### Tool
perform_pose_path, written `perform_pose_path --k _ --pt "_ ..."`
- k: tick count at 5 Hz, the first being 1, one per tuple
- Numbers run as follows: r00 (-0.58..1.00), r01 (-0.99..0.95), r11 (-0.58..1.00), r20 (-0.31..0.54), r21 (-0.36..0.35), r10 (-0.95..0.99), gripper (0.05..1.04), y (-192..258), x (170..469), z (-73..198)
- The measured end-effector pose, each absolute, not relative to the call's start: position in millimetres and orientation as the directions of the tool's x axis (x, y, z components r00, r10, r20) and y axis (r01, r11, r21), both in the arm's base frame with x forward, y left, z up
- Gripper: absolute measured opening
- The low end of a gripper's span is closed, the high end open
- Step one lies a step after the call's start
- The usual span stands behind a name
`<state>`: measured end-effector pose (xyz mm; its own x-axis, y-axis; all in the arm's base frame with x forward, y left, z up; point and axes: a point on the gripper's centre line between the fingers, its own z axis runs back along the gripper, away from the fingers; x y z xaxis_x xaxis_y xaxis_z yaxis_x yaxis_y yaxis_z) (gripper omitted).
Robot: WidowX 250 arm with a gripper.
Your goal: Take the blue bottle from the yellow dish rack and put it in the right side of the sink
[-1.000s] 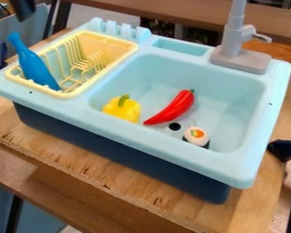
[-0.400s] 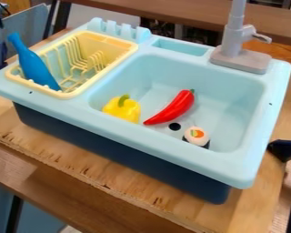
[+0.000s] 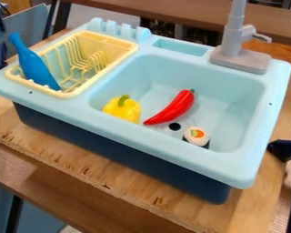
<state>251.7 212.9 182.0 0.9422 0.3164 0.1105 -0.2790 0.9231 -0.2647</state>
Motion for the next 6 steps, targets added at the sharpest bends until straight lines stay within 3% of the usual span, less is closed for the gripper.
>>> perform_pose_path --k 4,6 --pt "0.944 -0.284 0.906 0.074 -0.314 0.322 1.000 212 277 157" --pt "0.938 -0.266 0.890 0.111 -0.370 0.327 1.000 201 288 160"
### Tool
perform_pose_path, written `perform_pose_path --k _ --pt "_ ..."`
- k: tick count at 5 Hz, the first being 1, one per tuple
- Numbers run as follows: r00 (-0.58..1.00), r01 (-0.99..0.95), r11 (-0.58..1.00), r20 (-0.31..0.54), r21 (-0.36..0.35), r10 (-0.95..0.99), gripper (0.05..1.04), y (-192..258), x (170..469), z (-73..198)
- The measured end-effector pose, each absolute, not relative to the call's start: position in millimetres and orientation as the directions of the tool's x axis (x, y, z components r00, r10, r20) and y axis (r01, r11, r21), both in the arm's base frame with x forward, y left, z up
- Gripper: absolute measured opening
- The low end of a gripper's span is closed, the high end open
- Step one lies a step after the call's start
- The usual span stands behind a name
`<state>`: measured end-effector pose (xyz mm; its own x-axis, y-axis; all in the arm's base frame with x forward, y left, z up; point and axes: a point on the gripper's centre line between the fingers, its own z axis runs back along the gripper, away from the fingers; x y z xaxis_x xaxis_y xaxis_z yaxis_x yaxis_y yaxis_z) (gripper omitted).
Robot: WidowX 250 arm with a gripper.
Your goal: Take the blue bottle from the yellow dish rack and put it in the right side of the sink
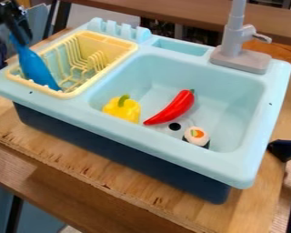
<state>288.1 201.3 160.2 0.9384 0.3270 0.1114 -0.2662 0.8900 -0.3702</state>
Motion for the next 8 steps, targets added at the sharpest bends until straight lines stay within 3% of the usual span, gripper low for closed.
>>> perform_pose_path --k 2,4,6,7,8 --pt "0.939 -0.269 0.889 0.103 -0.371 0.327 0.949 192 295 157" --pt "0.938 -0.296 0.897 0.078 -0.328 0.338 0.381 185 301 154" --pt "0.973 -0.183 0.950 0.089 -0.253 0.211 0.339 152 318 160" --pt "0.994 -0.044 0.988 0.092 -0.148 0.058 0.339 109 342 178" --pt "0.990 0.058 0.998 0.130 0.000 -0.057 0.338 73 360 212"
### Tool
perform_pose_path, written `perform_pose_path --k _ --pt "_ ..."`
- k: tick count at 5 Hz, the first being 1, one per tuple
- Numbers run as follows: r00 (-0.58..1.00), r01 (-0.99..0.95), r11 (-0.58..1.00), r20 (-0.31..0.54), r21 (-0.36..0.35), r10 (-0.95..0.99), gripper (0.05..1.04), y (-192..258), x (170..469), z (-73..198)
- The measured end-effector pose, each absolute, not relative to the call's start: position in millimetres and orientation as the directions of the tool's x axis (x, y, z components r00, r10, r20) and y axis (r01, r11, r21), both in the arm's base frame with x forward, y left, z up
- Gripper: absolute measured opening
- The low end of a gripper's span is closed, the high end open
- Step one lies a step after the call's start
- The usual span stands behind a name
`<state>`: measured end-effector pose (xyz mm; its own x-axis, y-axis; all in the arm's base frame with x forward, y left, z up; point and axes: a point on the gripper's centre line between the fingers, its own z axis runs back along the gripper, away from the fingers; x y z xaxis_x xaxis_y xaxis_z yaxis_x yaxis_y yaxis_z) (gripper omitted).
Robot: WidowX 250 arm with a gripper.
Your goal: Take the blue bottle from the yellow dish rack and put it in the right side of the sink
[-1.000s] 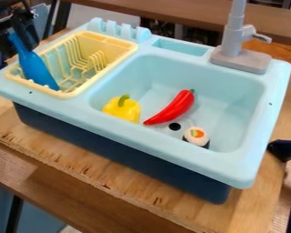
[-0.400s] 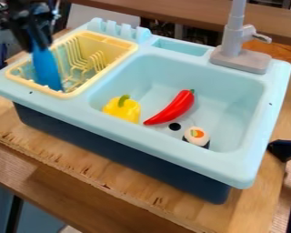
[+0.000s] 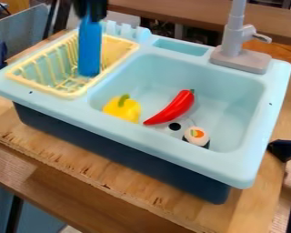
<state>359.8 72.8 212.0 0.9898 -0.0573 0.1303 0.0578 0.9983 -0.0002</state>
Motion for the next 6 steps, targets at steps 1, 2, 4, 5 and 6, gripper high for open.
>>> perform_pose_path --k 1,2,4,5,6 --pt "0.970 0.154 0.988 0.185 0.031 -0.157 0.328 25 370 241" --pt "0.959 0.184 0.979 0.203 0.086 -0.198 0.328 3 376 256" --pt "0.931 0.302 0.952 0.199 0.043 -0.304 0.328 -37 377 246" --pt "0.922 0.344 0.938 0.173 0.036 -0.345 0.328 -50 374 231" --pt "0.916 0.377 0.925 0.135 0.034 -0.378 0.328 -57 379 212"
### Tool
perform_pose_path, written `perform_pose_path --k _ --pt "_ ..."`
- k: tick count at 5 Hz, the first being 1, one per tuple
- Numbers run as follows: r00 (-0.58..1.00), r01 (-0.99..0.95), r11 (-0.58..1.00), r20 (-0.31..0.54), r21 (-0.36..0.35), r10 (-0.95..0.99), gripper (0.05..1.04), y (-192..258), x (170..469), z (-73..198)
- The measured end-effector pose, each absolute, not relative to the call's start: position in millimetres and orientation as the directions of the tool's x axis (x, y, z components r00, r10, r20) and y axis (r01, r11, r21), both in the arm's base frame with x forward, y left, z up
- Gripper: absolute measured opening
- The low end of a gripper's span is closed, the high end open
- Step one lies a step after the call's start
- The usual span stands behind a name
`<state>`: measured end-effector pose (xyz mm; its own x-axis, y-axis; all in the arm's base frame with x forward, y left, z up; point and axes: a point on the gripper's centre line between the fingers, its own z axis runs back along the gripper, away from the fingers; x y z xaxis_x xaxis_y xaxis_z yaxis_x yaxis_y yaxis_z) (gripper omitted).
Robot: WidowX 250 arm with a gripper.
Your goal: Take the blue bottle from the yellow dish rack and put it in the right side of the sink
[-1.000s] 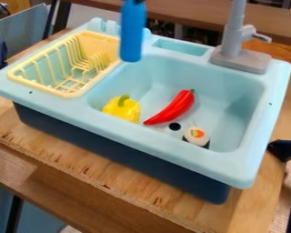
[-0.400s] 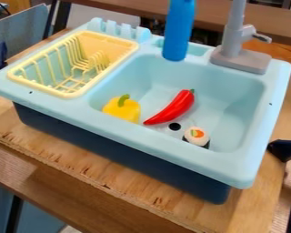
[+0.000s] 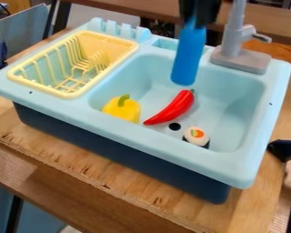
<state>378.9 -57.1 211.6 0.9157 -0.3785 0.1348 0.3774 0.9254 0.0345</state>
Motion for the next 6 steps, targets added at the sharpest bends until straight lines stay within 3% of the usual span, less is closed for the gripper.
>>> perform_pose_path --k 1,3,4,6 --pt "0.893 0.436 0.900 0.108 0.027 -0.436 0.328 -75 384 193" --pt "0.811 0.555 0.832 0.222 0.003 -0.541 0.328 -122 394 177" --pt "0.809 0.553 0.833 0.234 0.004 -0.539 0.328 -129 397 172" --pt "0.833 0.527 0.849 0.170 0.043 -0.526 0.328 -116 402 153"
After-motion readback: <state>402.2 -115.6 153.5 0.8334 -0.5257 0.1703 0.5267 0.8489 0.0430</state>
